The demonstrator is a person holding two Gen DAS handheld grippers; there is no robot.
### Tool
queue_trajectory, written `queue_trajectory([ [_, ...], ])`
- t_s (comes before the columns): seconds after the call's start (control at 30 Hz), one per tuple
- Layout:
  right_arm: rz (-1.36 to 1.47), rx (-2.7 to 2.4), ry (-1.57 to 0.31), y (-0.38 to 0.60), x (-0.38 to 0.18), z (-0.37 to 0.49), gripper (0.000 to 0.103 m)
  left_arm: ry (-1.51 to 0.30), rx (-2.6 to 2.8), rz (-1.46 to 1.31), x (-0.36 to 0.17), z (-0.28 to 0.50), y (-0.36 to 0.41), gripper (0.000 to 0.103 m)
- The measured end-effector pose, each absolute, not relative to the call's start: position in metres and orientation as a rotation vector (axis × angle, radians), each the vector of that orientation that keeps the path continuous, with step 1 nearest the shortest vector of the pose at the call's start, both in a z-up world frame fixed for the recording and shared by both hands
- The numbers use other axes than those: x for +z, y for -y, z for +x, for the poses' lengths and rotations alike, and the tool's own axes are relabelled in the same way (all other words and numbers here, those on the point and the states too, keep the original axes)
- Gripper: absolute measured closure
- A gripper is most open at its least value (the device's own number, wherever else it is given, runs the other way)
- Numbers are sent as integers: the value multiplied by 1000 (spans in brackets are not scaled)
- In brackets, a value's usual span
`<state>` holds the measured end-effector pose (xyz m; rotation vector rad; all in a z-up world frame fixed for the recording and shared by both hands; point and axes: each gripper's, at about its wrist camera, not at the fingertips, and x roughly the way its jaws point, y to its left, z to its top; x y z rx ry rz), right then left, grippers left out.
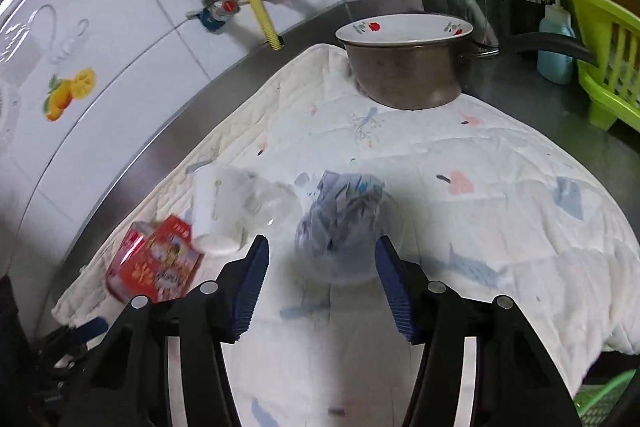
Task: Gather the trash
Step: 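Close the right gripper on the crumpled paper on the white plate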
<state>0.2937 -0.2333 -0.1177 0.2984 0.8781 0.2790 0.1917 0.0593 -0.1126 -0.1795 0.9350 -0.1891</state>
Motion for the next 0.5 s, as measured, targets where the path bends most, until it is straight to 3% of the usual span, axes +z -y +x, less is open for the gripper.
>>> queue_trajectory([
  [0.4,345,202,-920,236,-146,344,55,-921,-189,-252,-122,210,-65,36],
  [0.5,367,209,-934,236,-154,349,64,-919,-181,-250,-125,218,-60,36],
])
